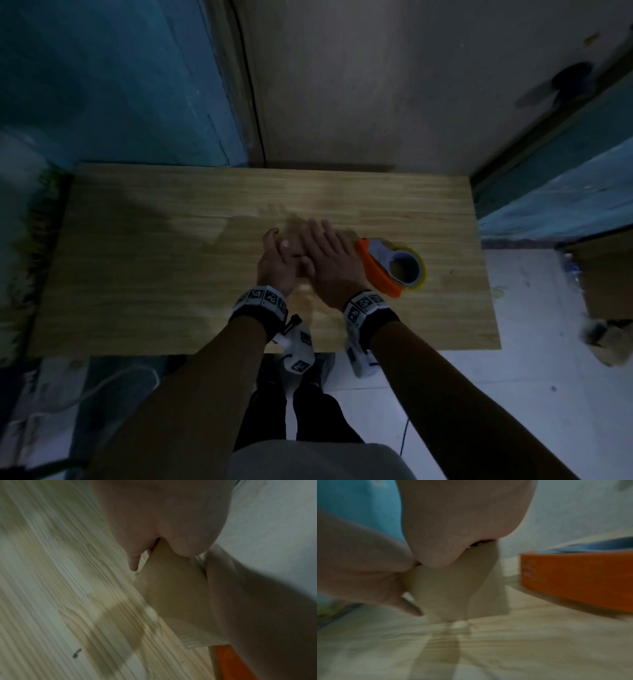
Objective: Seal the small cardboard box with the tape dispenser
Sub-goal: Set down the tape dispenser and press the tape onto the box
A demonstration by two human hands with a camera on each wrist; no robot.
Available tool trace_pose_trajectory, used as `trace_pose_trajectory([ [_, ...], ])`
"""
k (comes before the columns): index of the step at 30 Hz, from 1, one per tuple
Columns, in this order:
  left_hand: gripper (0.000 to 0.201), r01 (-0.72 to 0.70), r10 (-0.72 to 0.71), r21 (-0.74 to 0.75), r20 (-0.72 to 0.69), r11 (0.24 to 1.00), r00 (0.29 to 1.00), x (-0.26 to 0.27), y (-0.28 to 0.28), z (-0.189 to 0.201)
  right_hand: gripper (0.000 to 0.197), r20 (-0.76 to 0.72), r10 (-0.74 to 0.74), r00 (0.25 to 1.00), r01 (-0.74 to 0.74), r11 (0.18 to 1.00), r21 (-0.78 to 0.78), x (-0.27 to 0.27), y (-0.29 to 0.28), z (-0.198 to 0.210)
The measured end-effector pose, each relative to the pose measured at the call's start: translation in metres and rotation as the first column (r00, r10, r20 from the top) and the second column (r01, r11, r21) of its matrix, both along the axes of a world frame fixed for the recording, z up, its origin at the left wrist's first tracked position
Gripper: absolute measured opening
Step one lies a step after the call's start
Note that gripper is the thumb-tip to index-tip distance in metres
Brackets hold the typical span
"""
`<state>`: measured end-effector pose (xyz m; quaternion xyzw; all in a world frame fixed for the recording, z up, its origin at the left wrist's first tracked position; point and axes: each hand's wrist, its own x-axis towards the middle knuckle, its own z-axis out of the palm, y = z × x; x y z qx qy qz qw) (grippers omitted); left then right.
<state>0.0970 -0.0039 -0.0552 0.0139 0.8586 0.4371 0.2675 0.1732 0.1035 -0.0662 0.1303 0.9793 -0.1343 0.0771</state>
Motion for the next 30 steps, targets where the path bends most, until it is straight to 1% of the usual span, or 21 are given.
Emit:
trace_pose_trajectory([
  [1,0.045,-0.007,0.007,-0.002,-0.002,1.000,1.000,0.001,0.001,0.000,0.059,-0.028,-0.052,0.998,0.051,0.998,-0.022,0.009,0.009,-0.004],
  [2,0.045,-0.017,0.017,-0.010,0.002,1.000,1.000,0.002,0.002,0.000,0.059,-0.047,-0.131,0.990,0.125,0.987,-0.105,0.016,0.015,-0.007],
  [3,0.047,-0.025,0.025,-0.008,0.011,1.000,1.000,0.003,0.001,0.000,0.058,-0.054,-0.218,0.975,0.198,0.948,-0.249,0.021,0.019,-0.010],
  [5,0.050,-0.015,0.014,0.015,0.043,1.000,0.999,0.002,-0.001,-0.004,0.060,-0.070,-0.356,0.932,0.262,0.794,-0.549,0.028,0.015,-0.014],
  [7,0.051,0.020,-0.025,0.058,0.097,0.998,0.995,-0.002,-0.003,-0.010,0.063,-0.051,-0.455,0.889,0.281,0.629,-0.725,0.029,0.007,-0.009],
  [9,0.052,0.037,-0.051,0.083,0.168,0.996,0.984,-0.006,-0.005,-0.011,0.067,0.049,-0.523,0.851,0.330,0.460,-0.824,0.030,0.003,-0.001],
  [11,0.056,0.036,-0.054,0.079,0.227,0.996,0.972,-0.009,-0.006,-0.008,0.069,0.149,-0.578,0.803,0.375,0.294,-0.879,0.031,0.002,0.001],
  [12,0.058,0.040,-0.055,0.068,0.244,0.997,0.968,-0.010,-0.006,-0.007,0.069,0.180,-0.596,0.782,0.385,0.235,-0.893,0.030,0.003,0.000],
  [13,0.060,0.046,-0.059,0.057,0.256,0.997,0.965,-0.010,-0.005,-0.004,0.068,0.201,-0.606,0.769,0.397,0.207,-0.894,0.030,0.004,-0.002],
  [14,0.059,0.059,-0.069,0.045,0.259,0.997,0.963,-0.010,-0.005,-0.002,0.067,0.207,-0.609,0.766,0.405,0.207,-0.891,0.030,0.004,-0.005],
  [16,0.054,0.087,-0.088,0.018,0.245,0.996,0.965,-0.010,-0.006,0.004,0.067,0.191,-0.587,0.787,0.419,0.281,-0.863,0.029,0.006,-0.009],
  [18,0.053,0.145,-0.140,-0.012,0.202,0.989,0.969,-0.011,-0.005,0.011,0.069,0.172,-0.555,0.814,0.421,0.357,-0.834,0.027,0.008,-0.011],
  [19,0.055,0.174,-0.163,-0.046,0.184,0.984,0.969,-0.012,-0.006,0.013,0.070,0.167,-0.545,0.822,0.430,0.402,-0.808,0.026,0.008,-0.009],
  [21,0.064,0.226,-0.205,-0.144,0.147,0.963,0.968,-0.017,-0.009,0.012,0.080,0.123,-0.549,0.827,0.444,0.504,-0.741,0.024,0.007,-0.008],
  [22,0.065,0.239,-0.218,-0.163,0.138,0.957,0.966,-0.020,-0.012,0.011,0.084,0.097,-0.551,0.829,0.447,0.547,-0.707,0.024,0.006,-0.008],
  [23,0.062,0.247,-0.225,-0.158,0.143,0.956,0.964,-0.021,-0.014,0.014,0.082,0.071,-0.560,0.825,0.447,0.572,-0.688,0.023,0.005,-0.004],
  [25,0.050,0.235,-0.224,-0.095,0.110,0.967,0.968,-0.025,-0.018,0.020,0.076,0.018,-0.570,0.821,0.411,0.570,-0.711,0.021,0.005,0.000],
  [27,0.036,0.184,-0.183,-0.015,0.044,0.983,0.982,-0.029,-0.022,0.025,0.065,-0.028,-0.564,0.825,0.361,0.565,-0.742,0.019,0.006,0.008],
  [28,0.033,0.159,-0.160,0.025,0.028,0.987,0.987,-0.030,-0.024,0.025,0.060,-0.047,-0.567,0.823,0.346,0.564,-0.750,0.018,0.007,0.012],
  [30,0.037,0.082,-0.086,0.089,0.045,0.993,0.995,-0.031,-0.027,0.027,0.052,-0.042,-0.595,0.802,0.351,0.528,-0.774,0.015,0.005,0.017],
])
